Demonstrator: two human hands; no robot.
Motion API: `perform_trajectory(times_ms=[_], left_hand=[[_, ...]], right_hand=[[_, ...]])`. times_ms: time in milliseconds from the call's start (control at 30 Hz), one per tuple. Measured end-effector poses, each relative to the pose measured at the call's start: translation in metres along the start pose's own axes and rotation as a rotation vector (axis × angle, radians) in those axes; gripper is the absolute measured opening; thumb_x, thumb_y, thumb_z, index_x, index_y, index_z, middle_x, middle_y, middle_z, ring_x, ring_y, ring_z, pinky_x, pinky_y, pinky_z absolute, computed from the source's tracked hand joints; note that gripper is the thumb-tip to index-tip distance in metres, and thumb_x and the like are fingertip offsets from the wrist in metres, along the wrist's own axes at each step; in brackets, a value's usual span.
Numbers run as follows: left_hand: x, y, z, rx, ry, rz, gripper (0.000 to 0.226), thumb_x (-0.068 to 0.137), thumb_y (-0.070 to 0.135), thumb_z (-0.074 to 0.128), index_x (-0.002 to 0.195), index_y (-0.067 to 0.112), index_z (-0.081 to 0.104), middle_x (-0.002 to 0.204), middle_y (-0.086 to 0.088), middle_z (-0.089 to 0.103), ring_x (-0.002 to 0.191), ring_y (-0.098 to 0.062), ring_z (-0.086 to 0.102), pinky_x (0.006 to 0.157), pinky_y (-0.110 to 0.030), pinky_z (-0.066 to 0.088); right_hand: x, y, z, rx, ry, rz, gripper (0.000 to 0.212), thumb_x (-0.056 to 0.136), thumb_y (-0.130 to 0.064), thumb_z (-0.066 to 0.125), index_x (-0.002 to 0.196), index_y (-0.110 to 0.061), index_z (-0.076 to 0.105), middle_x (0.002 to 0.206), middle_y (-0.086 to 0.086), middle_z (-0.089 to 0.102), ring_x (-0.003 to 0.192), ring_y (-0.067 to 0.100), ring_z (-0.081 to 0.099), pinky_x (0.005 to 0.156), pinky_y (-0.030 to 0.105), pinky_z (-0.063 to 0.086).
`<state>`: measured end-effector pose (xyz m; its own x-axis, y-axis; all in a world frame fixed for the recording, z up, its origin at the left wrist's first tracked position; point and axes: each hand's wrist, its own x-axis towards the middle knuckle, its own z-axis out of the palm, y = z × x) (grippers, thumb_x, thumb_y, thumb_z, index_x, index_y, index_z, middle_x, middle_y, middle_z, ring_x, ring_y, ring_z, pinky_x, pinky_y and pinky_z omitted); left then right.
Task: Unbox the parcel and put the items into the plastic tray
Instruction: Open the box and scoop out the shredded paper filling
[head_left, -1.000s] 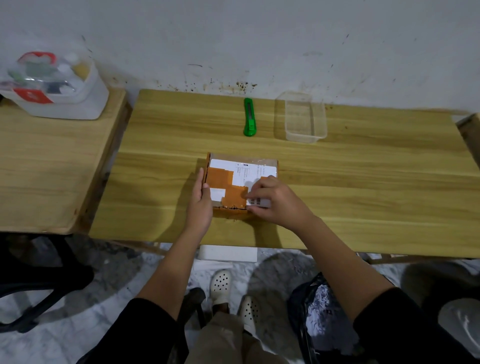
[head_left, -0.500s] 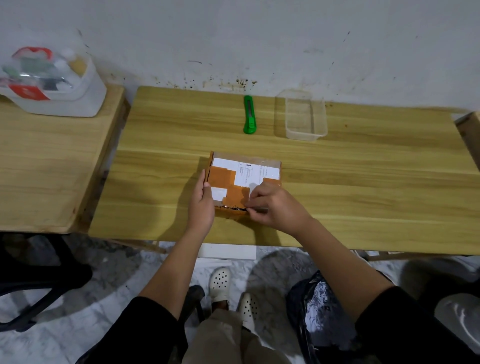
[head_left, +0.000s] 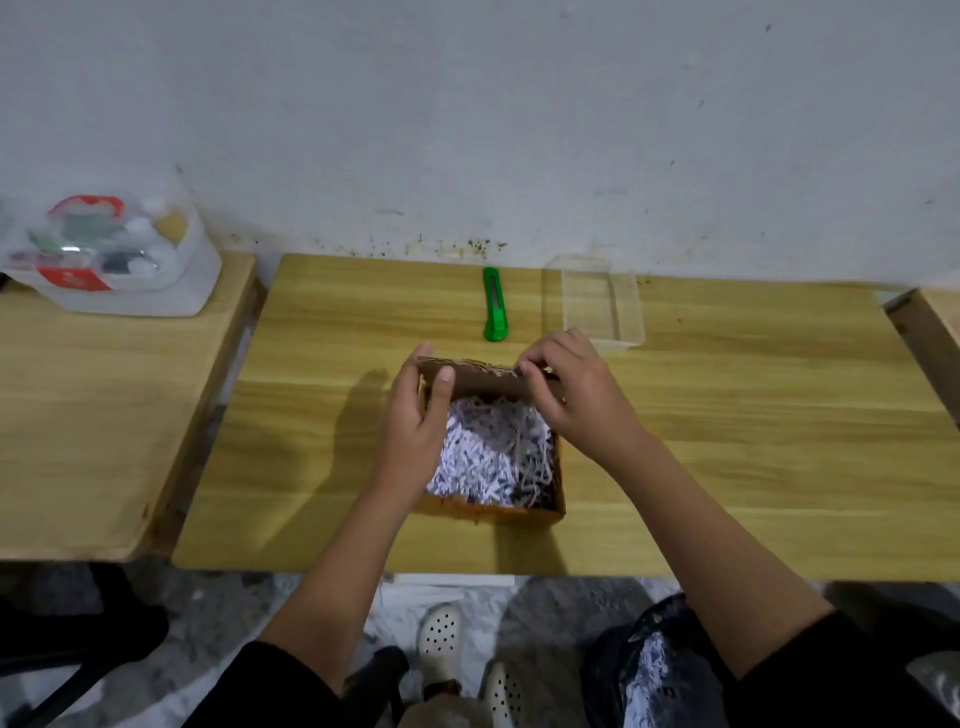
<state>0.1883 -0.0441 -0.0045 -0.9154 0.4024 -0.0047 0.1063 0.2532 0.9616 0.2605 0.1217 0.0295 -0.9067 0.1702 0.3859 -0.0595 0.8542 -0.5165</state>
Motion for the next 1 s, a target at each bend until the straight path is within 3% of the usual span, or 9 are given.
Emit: perform_trajectory(times_ms=[100, 200, 333, 467, 533, 767, 900, 1000], left_hand=[[0.029, -0.005, 0.008, 0.100, 0.010, 0.000, 0.055, 0.088, 0.053, 0.044, 0.129, 0.017, 0.045, 0.124, -0.001, 0.058, 0.115, -0.015, 0.054, 0.093, -0.023, 0.045], [0.057, -0.009, 0.013, 0.133, 0.035, -0.022, 0.059, 0.087, 0.057, 0.044, 0.134, 0.020, 0.042, 0.125, -0.002, 0.058, 0.112, -0.018, 0.056, 0.089, -0.040, 0.053], [0.073, -0.009, 0.020, 0.169, -0.011, -0.019, 0.057, 0.093, 0.037, 0.048, 0.144, 0.030, 0.025, 0.136, -0.003, 0.048, 0.117, -0.013, 0.049, 0.090, -0.038, 0.053], [0.075, -0.019, 0.023, 0.235, -0.147, 0.000, 0.066, 0.094, 0.030, 0.048, 0.147, 0.034, 0.009, 0.147, -0.003, 0.036, 0.130, -0.012, 0.036, 0.103, -0.039, 0.041], [0.073, -0.026, 0.023, 0.279, -0.198, -0.005, 0.065, 0.095, 0.027, 0.048, 0.148, 0.030, 0.010, 0.150, -0.003, 0.031, 0.135, -0.017, 0.034, 0.105, -0.031, 0.033], [0.063, -0.041, 0.021, 0.307, -0.262, -0.060, 0.063, 0.094, 0.029, 0.050, 0.147, 0.022, 0.017, 0.154, -0.003, 0.022, 0.138, -0.017, 0.029, 0.103, -0.023, 0.027], [0.065, -0.039, 0.023, 0.283, -0.216, -0.085, 0.064, 0.093, 0.029, 0.051, 0.147, 0.020, 0.018, 0.154, -0.003, 0.022, 0.139, -0.018, 0.028, 0.108, -0.029, 0.029], [0.068, -0.034, 0.025, 0.270, -0.173, -0.116, 0.064, 0.093, 0.029, 0.050, 0.147, 0.020, 0.017, 0.155, -0.003, 0.021, 0.140, -0.019, 0.026, 0.111, -0.032, 0.027]], right_hand=[[0.023, 0.016, 0.001, -0.056, 0.101, 0.042, 0.025, 0.091, -0.022, 0.047, 0.093, -0.005, 0.066, 0.084, 0.009, 0.065, 0.079, 0.020, 0.058, 0.071, 0.024, 0.043], [0.040, 0.036, 0.005, -0.040, 0.152, 0.076, 0.021, 0.091, -0.020, 0.054, 0.099, -0.006, 0.068, 0.088, 0.010, 0.068, 0.079, 0.021, 0.062, 0.070, 0.026, 0.048], [0.038, 0.059, 0.016, 0.006, 0.164, 0.187, 0.030, 0.089, -0.011, 0.057, 0.119, -0.006, 0.060, 0.114, 0.014, 0.063, 0.101, 0.023, 0.060, 0.085, 0.034, 0.053], [0.026, 0.066, 0.031, 0.061, 0.177, 0.376, 0.046, 0.088, -0.014, 0.060, 0.133, -0.009, 0.047, 0.144, 0.016, 0.040, 0.130, 0.027, 0.041, 0.102, 0.031, 0.041], [0.020, 0.066, 0.038, 0.079, 0.137, 0.461, 0.054, 0.088, -0.017, 0.060, 0.138, -0.011, 0.039, 0.149, 0.015, 0.031, 0.137, 0.025, 0.031, 0.106, 0.030, 0.035], [-0.024, 0.054, 0.055, 0.126, -0.035, 0.633, 0.062, 0.091, -0.028, 0.053, 0.145, -0.015, 0.024, 0.156, 0.007, 0.018, 0.141, 0.022, 0.022, 0.113, 0.043, 0.033], [-0.006, 0.057, 0.056, 0.114, -0.103, 0.621, 0.063, 0.095, -0.027, 0.047, 0.147, -0.013, 0.014, 0.158, 0.005, 0.007, 0.144, 0.020, 0.011, 0.116, 0.031, 0.016], [0.011, 0.063, 0.054, 0.108, -0.164, 0.594, 0.062, 0.096, -0.024, 0.045, 0.147, -0.011, 0.013, 0.158, 0.006, 0.005, 0.145, 0.020, 0.007, 0.114, 0.027, 0.013]])
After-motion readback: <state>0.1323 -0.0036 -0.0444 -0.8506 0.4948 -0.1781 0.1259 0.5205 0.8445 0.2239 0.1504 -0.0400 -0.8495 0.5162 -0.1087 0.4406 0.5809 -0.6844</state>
